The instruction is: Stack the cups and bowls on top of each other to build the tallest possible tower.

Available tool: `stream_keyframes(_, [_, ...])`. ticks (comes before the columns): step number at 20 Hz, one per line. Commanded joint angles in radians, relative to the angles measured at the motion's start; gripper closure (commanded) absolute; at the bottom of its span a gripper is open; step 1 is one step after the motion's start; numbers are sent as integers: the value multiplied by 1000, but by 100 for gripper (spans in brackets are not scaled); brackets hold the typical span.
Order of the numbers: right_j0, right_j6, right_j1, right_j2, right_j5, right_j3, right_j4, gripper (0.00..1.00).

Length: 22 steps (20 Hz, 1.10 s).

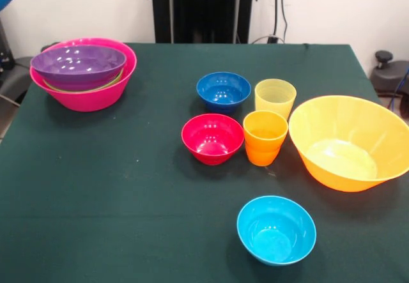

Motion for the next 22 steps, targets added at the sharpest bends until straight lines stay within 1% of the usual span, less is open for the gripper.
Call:
stream_keyframes(1, [-145,-280,-70,106,-124,379,132,100])
stream_keyframes(3, [-199,-315,-88,148,-95,414,179,100])
stream_keyframes(5, [-227,-309,-99,181,-82,441,209,100])
stream_keyframes(7, [-255,-274,-97,221,-90,489,258,100])
stream_keyframes(8, [-269,-249,-92,241,-107,521,283,100])
stream_keyframes(10, [-300,-216,-86,287,-174,590,323,100])
stream_keyframes(13, [-328,-191,-100,336,-231,659,343,100])
stream_keyframes(19, [-389,-170,-140,431,-276,778,367,100])
stream_keyframes(22, [-425,-150,-161,484,-316,844,371,100])
